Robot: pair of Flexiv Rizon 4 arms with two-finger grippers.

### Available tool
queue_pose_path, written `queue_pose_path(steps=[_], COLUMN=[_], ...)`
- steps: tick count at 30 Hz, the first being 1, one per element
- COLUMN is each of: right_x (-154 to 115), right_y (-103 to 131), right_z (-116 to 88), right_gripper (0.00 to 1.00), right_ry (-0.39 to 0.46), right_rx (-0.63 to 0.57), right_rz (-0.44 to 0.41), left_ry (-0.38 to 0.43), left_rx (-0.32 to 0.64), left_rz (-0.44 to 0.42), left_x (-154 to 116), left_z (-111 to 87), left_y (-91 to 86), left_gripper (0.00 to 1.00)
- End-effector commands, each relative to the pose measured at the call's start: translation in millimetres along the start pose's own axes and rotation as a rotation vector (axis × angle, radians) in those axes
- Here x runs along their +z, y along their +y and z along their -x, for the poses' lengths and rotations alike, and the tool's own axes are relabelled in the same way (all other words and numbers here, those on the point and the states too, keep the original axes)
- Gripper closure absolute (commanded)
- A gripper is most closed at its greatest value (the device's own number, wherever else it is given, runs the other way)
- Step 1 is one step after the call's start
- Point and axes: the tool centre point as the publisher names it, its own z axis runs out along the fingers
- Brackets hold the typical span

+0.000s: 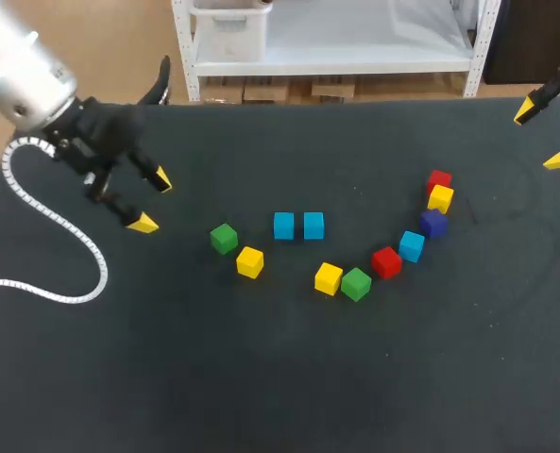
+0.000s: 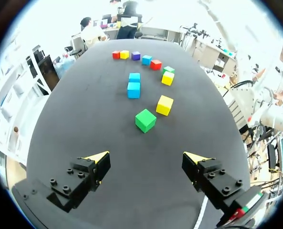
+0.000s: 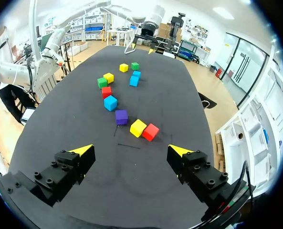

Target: Place the blue cubes, place green cubes on the blue cubes, place the yellow cubes on the green cubes, then place the red cubes on the yellow cubes, and place purple cube on the red cubes.

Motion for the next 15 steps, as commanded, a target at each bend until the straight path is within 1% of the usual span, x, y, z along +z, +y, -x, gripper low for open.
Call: queue_pose_path(steps=[1,8,15], right_x=[0.2,0.2,0.2], right_y=[1.2,1.2,1.2], right_z=[0.5,0.5,0.5], right_gripper=[0.00,0.00,0.00], right_ry=[0.001,0.001,0.001], right_rx=[0.000,0.000,0.000], right_rz=[-0.003,-0.003,-0.003], left_ry=[-0.064,-0.064,-0.064], left_rx=[0.000,0.001,0.001], left_rz=[0.010,0.038,0.038], left_x=[-3.5,-18.5,-18.5], left_z=[-5.2,0.4,0.4], left_y=[-3.8,-8.1,-8.1], left_gripper=[0.00,0.00,0.00])
